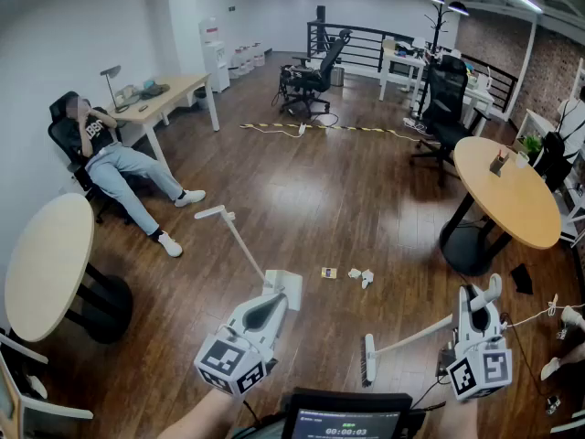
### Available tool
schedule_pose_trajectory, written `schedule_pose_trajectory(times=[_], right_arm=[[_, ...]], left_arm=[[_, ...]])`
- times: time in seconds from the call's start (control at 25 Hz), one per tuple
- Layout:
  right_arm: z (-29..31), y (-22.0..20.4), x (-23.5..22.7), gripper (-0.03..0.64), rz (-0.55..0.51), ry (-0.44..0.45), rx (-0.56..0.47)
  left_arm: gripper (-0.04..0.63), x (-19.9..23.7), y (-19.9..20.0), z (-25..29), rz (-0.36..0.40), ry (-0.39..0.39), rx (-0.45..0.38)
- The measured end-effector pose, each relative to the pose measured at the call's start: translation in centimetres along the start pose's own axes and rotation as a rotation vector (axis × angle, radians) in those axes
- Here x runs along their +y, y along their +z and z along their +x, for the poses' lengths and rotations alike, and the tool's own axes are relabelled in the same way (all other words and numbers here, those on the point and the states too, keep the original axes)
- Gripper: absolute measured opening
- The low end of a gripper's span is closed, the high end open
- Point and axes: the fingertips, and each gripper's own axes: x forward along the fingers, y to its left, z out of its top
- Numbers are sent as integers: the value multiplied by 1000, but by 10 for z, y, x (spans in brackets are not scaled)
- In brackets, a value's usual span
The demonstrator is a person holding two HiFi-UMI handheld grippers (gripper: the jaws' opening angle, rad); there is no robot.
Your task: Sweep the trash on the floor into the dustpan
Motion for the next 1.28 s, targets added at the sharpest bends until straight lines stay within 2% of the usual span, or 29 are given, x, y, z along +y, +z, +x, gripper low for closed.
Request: schedule_pose_trajectory(times=[0.12, 0.36, 0.6, 0.76, 0.92, 1.16, 1.28], right_arm=[[21, -4, 8, 58, 7, -3, -12], [72, -4, 30, 60, 7, 98, -32], [133, -18, 3, 58, 71, 150, -15], [172, -32, -26, 58, 100, 201, -4], [220, -51, -55, 58, 119, 240, 8], [290, -69, -63, 58, 99, 313, 23], [319, -75, -65, 58, 80, 311, 34]], left_arm=[[3, 19, -2, 9, 8, -15, 3], [3, 45, 2, 51, 4, -5, 3], [3, 46, 23, 120, 19, 11, 15], [3, 58, 23, 166, -4, 75, 20], [3, 62, 24, 224, 0, 108, 18], [3, 70, 30, 296, 41, 92, 26], [3, 91, 31, 317, 3, 84, 15]])
